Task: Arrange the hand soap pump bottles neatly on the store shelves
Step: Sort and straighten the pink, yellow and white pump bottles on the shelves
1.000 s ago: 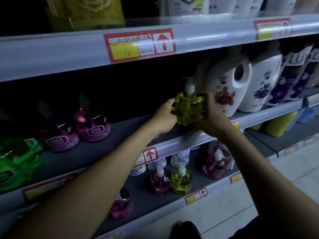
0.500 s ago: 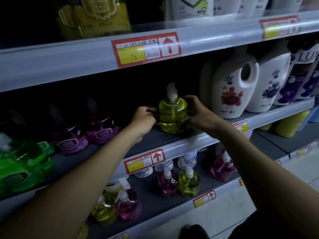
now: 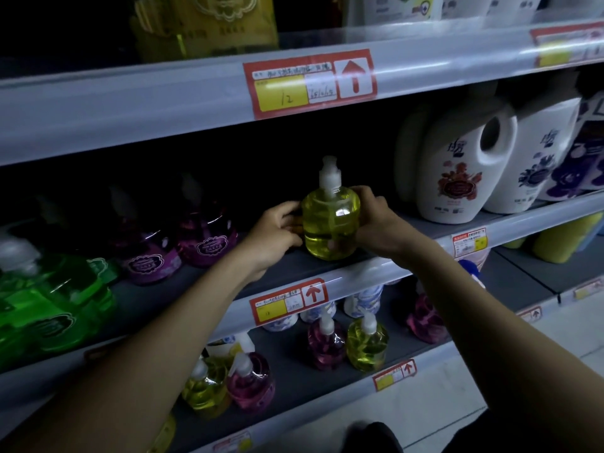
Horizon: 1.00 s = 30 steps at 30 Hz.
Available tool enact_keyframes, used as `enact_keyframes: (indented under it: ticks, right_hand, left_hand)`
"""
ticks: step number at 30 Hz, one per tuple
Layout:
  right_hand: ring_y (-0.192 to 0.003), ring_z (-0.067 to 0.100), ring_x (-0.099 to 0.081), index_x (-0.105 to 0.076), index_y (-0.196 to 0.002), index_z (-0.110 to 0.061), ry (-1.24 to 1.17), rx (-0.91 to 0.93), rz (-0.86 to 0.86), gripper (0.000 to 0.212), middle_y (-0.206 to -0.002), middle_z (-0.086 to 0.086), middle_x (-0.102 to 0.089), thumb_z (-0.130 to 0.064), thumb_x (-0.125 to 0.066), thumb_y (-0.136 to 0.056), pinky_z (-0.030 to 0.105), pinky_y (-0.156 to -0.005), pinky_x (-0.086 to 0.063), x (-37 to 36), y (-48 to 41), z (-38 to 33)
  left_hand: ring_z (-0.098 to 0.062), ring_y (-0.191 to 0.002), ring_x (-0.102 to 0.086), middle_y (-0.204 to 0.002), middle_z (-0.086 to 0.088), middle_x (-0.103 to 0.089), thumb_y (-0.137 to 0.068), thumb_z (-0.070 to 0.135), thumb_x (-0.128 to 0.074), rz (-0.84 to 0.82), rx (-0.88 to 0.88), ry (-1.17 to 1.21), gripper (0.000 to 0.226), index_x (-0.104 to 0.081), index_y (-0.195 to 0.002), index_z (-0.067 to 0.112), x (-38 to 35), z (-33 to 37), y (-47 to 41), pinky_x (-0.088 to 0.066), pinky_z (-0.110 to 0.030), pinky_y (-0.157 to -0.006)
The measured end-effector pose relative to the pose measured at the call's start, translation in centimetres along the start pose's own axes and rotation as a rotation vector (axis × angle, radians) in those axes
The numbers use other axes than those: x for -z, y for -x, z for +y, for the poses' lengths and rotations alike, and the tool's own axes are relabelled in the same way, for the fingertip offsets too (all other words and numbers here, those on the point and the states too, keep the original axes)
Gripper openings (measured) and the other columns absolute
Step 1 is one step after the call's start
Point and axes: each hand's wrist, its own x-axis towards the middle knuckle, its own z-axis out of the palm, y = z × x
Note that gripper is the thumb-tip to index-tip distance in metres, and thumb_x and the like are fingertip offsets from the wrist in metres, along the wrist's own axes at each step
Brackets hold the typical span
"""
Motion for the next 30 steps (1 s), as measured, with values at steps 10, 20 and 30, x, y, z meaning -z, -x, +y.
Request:
enact_keyframes:
  ticks: [10,20,30]
  right_hand:
    - [-0.106,0.022,-0.061,-0.021,-0.143,-0.018,-0.048,0.093,-0.076,0.098,-0.108,-0.005,-0.055,0.012,-0.076,-0.067,0.040,-0.081,-0.057,-0.2,0.3,0.0]
    - [-0.107,0.019,-0.056,-0.023,-0.141,-0.016,-0.016,0.102,-0.037,0.098,-0.117,0.005,-0.055,-0.001,-0.081,-0.065,0.038,-0.090,-0.053,-1.2,0.5,-0.4]
    - [-0.119,0.019,-0.057,-0.042,-0.127,-0.026,-0.116,0.327,-0.006,0.091,-0.121,-0.004,-0.058,0.001,-0.085,-0.052,0.050,-0.093,-0.052,-0.6,3.8,-2.2]
  left_hand:
    - [-0.017,-0.109,-0.058,-0.121,-0.008,-0.060,-0.081,-0.023,-0.051,-0.011,0.018,-0.016,0.072,-0.039,-0.143,0.012,1.6,-0.7,0.6,-0.049,-0.027,-0.091]
    - [-0.021,-0.114,-0.057,-0.121,-0.010,-0.058,-0.081,-0.018,-0.058,-0.015,-0.012,-0.014,0.071,-0.041,-0.140,0.018,1.4,-0.6,1.6,-0.048,-0.027,-0.091]
    - [-0.005,-0.097,-0.059,-0.105,-0.001,-0.060,-0.068,-0.016,-0.074,0.201,-0.303,-0.011,0.074,-0.055,-0.119,0.035,0.7,1.3,6.0,-0.053,-0.021,-0.080]
